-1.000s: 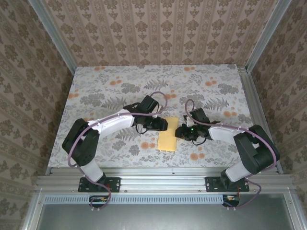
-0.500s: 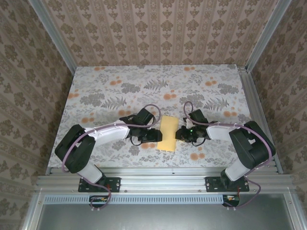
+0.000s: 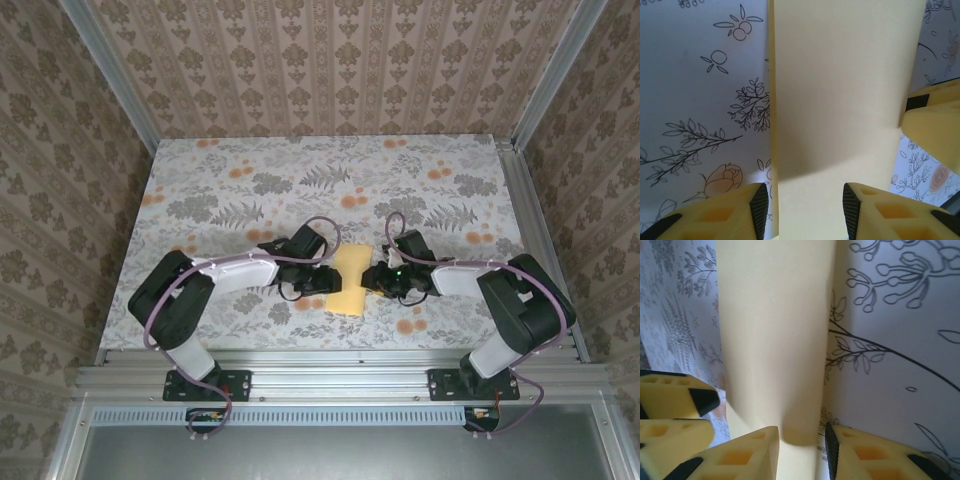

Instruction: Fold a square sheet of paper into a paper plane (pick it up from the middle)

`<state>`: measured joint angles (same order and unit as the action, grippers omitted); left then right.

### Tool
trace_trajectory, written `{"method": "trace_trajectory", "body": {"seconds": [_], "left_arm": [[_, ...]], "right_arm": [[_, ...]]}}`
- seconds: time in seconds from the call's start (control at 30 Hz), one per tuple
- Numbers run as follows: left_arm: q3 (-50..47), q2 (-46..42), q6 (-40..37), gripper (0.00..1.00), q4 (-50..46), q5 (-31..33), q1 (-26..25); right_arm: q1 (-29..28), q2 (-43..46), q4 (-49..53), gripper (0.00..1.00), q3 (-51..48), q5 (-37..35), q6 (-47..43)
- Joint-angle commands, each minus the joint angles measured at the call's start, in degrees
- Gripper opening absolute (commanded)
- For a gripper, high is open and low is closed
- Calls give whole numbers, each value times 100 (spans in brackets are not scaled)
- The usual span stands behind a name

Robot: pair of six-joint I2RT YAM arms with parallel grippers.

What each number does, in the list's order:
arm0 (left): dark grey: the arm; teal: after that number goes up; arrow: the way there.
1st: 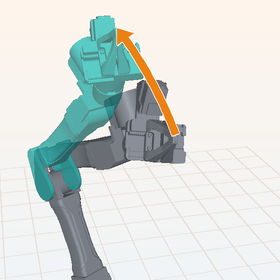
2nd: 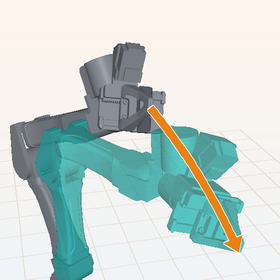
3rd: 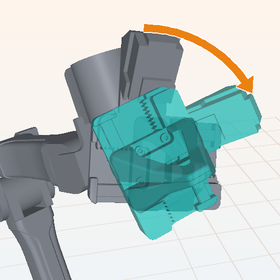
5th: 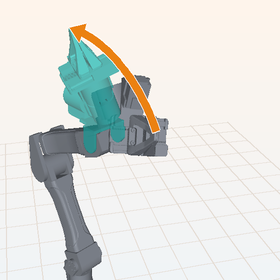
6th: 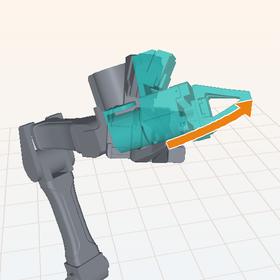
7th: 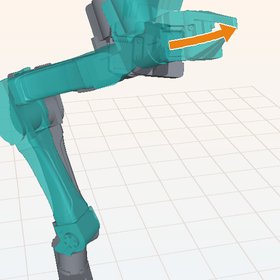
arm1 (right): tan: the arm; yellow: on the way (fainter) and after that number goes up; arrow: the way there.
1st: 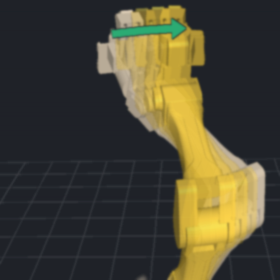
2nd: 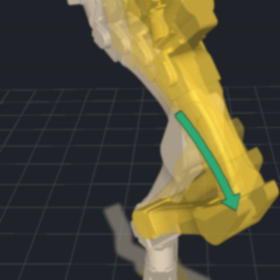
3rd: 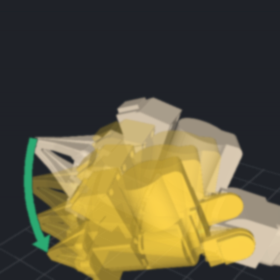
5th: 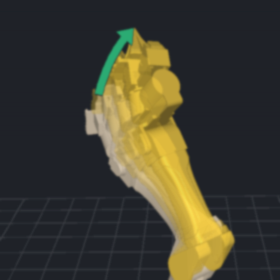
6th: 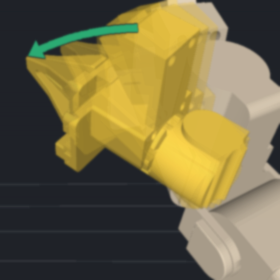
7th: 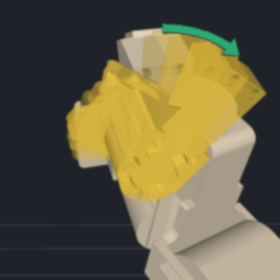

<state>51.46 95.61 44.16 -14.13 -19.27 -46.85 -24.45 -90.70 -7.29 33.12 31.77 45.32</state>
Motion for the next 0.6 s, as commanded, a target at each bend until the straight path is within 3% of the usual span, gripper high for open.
{"method": "trace_trajectory", "body": {"seconds": [0.0, 0.33, 0.57], "left_arm": [[239, 171, -207, 43, 10, -108, -26], [305, 558, -429, 35, -70, -132, -26], [312, 581, -436, 35, -32, -173, -22]], "right_arm": [[-60, -150, -563, 33, -148, 289, 403], [-134, -163, -1062, 34, -166, 585, 741], [-310, -357, -1174, 34, -107, 534, 819]]}}
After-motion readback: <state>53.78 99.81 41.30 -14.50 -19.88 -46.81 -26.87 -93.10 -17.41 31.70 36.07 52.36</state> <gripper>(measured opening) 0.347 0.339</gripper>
